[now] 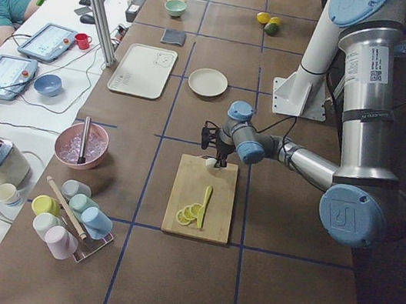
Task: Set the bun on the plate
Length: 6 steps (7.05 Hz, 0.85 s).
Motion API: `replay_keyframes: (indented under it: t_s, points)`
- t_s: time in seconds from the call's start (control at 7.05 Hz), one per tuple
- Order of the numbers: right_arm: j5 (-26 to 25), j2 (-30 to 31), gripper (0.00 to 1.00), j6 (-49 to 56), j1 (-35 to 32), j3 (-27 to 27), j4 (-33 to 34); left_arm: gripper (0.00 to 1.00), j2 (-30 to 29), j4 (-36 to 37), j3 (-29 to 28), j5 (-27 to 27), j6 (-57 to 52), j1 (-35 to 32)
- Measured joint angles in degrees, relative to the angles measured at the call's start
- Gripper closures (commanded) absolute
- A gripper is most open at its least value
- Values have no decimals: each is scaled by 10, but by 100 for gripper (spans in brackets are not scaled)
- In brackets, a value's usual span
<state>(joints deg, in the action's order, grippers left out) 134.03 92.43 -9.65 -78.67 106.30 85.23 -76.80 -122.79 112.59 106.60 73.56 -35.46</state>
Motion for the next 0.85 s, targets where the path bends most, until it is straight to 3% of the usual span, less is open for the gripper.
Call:
replay_keyframes:
  t_s: [0.43,0.57,0.85]
  points:
    - [0,23,0,47,-38,-8,0,74,-15,43,44,22,0,-15]
    - [0,36,0,81,-57,-18,-1,74,-51,99,59,24,1,-18]
    - [3,55,0,162,-102,-59,-3,74,-211,286,71,23,4,-16]
